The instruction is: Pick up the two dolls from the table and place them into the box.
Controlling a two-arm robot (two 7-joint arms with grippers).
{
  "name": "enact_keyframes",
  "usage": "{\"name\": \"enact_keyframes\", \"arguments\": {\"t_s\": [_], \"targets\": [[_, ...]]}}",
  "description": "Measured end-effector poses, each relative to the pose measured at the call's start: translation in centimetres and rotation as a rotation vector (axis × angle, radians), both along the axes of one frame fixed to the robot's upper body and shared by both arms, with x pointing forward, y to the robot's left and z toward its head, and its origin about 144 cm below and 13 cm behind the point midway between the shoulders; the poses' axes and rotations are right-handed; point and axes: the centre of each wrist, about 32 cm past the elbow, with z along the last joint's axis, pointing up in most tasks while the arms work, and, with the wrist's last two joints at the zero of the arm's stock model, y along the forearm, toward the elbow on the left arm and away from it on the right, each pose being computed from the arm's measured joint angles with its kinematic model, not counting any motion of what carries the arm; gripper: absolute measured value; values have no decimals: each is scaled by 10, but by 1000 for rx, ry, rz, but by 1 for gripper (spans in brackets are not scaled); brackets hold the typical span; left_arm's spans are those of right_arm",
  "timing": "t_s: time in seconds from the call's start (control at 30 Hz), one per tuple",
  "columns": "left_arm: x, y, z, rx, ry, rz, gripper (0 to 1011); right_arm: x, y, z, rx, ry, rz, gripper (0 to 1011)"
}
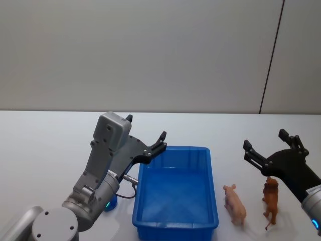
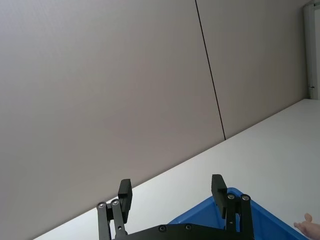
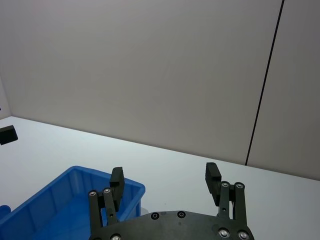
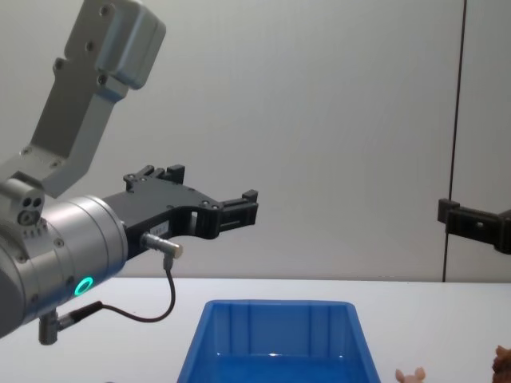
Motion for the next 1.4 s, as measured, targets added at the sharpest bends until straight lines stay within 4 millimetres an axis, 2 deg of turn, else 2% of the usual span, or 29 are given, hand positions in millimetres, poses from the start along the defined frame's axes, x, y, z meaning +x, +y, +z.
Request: {"name": "enact_keyframes", "arguments": {"t_s": [1.4], "targets": [[0, 0, 0, 0, 0, 0, 1001, -1, 1, -1, 0, 8, -7, 1000]]}}
